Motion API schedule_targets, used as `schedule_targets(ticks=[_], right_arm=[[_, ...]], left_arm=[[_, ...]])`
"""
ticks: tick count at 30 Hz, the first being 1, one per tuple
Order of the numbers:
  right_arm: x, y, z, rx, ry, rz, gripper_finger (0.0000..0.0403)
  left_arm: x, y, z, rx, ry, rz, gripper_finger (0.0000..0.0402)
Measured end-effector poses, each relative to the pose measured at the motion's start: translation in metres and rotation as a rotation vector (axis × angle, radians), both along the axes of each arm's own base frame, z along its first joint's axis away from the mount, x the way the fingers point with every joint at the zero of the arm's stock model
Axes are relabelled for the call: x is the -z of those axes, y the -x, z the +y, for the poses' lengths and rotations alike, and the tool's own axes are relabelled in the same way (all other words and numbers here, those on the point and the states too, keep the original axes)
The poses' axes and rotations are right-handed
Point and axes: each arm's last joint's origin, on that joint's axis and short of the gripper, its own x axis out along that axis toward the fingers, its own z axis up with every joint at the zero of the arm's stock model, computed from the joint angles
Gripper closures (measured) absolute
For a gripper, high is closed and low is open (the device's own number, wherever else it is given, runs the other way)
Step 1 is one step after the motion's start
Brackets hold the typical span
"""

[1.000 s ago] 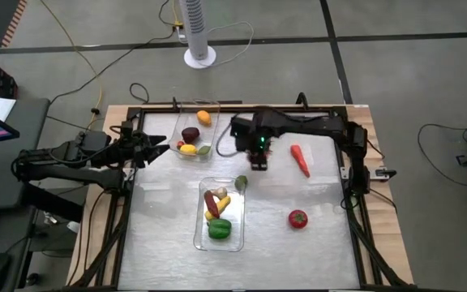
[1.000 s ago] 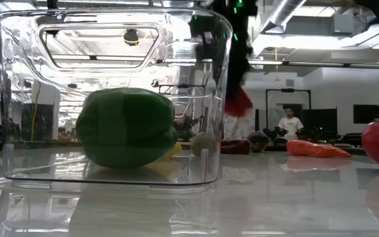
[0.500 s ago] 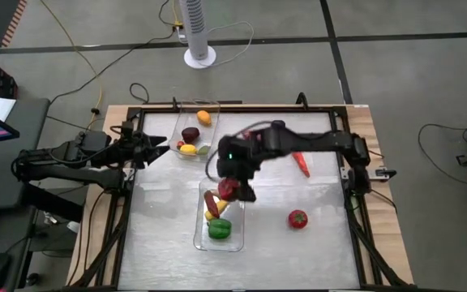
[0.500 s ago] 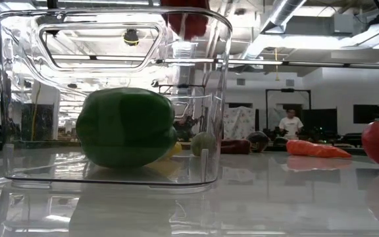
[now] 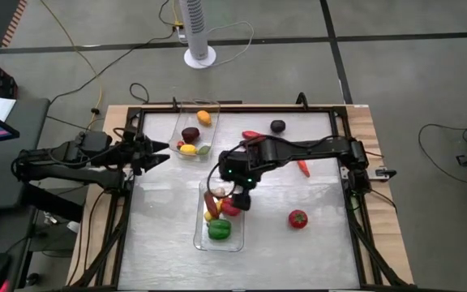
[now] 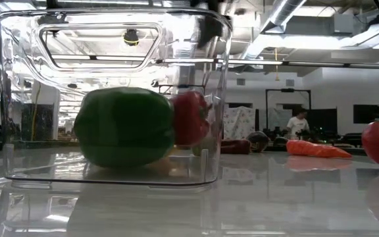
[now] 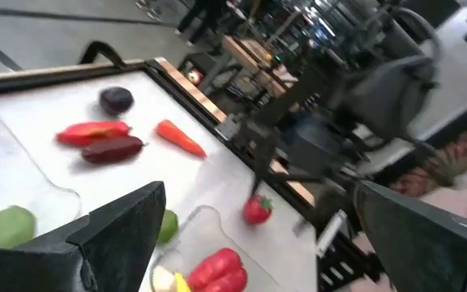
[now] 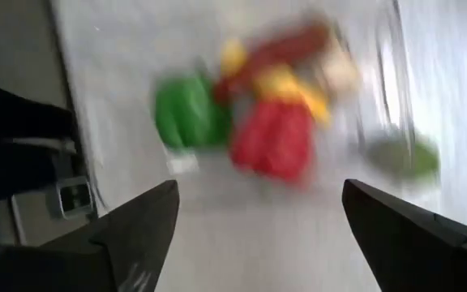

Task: Sort produce into baskets
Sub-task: Put the tomato into the top transparent bin

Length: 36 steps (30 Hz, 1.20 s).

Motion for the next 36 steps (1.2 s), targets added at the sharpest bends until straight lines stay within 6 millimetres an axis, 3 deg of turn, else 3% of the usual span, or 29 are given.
schedule_targets(ticks=[4, 8, 18, 27, 36], right_arm=[[0.006, 0.026, 0.017, 0.006, 0.066, 0.248, 0.0037], [0.019, 0.043, 0.049, -0.015, 0.219, 0.339, 0.0037], [0.078, 0.080, 0.080, 0.050, 0.088, 0.526, 0.0037], [0.092, 0.127, 0.062, 0.204, 0.074, 0.589, 0.0036], [0.126, 0.144, 0.057, 0.222, 0.009, 0.588, 0.0029]], left_arm=[[0.000, 0.000, -0.001, 0.050, 0.008, 0.003, 0.0015], [0.000, 0.000, -0.002, 0.084, 0.007, 0.005, 0.0015], [0.001, 0.000, -0.003, 0.101, -0.052, 0.014, 0.0015], [0.001, 0.000, -0.003, 0.117, -0.050, 0.016, 0.0015], [0.001, 0.000, -0.002, 0.083, -0.074, 0.022, 0.0015]])
